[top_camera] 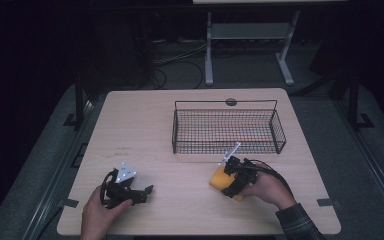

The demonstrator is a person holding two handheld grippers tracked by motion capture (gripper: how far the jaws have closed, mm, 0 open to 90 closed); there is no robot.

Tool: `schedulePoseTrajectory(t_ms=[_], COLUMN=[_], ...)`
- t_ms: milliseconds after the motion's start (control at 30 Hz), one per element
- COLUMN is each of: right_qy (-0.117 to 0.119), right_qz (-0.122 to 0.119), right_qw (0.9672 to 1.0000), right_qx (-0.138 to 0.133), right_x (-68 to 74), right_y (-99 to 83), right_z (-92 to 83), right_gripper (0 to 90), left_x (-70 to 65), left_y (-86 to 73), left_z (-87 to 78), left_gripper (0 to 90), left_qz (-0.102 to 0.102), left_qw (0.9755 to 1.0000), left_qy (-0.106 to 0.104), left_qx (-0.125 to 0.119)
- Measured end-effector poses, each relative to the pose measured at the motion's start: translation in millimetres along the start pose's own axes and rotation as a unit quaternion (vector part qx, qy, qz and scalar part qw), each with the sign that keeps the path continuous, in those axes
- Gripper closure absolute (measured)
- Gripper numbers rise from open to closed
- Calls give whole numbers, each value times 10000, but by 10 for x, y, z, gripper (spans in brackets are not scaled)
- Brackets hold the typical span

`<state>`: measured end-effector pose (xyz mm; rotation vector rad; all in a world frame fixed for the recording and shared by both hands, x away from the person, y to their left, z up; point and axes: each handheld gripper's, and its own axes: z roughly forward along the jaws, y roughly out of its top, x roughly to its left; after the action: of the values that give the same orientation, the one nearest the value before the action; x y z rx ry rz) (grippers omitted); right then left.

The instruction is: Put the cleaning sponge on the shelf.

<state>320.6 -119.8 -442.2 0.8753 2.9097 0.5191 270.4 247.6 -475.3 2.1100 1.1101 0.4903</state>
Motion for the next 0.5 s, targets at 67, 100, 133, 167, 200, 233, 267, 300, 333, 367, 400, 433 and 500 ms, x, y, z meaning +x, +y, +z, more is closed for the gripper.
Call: schedulePoseTrajectory(t_ms=[67, 100, 133, 167, 200, 233, 267, 300, 333, 367, 400, 433, 500], right_qy=[-11, -12, -17, -13, -7, 9, 16, 22, 23, 28, 49, 91, 154], right_qz=[-16, -18, -24, -39, -42, -39, -31, -31, -48, -48, -46, -42, -46], right_qw=[10000, 10000, 10000, 10000, 10000, 10000, 10000, 10000, 10000, 10000, 10000, 9999, 9999], right_qx=[0, 3, 3, -13, -10, -5, -7, -6, -10, -10, -4, 11, 22], right_x=[1, 1, 1, 1, -1, -4, -5, -5, -4, -3, -4, -3, -7], right_y=[-1, -1, -3, -3, -4, -4, -5, -6, -7, -6, -5, -3, 0], right_z=[1, 0, -2, -4, -7, -9, -11, -12, -13, -15, -16, -17, -21], right_gripper=[170, 191, 211, 217, 221, 223, 225, 226, 227, 229, 229, 230, 230], left_x=[0, 0, 0, 0, 0, 0, 0, 0, 0, 0, 0, 0, 0], left_y=[0, 0, 0, 0, 0, 0, 0, 0, 0, 0, 0, 0, 0], left_z=[0, 0, 0, 0, 0, 0, 0, 0, 0, 0, 0, 0, 0], left_gripper=[127, 127, 127, 127, 127, 127, 127, 127, 127, 127, 127, 127, 127], left_qz=[0, -1, -1, 0, 1, -1, 0, 1, -1, 0, 0, 0, -1], left_qw=[10000, 10000, 10000, 10000, 10000, 10000, 10000, 10000, 10000, 10000, 10000, 10000, 10000], left_qy=[0, -1, 0, 0, 0, 0, 0, 0, 0, 0, -1, 0, 0], left_qx=[-1, -1, -1, -1, -1, -1, 0, 0, -1, -1, 0, -1, -1])
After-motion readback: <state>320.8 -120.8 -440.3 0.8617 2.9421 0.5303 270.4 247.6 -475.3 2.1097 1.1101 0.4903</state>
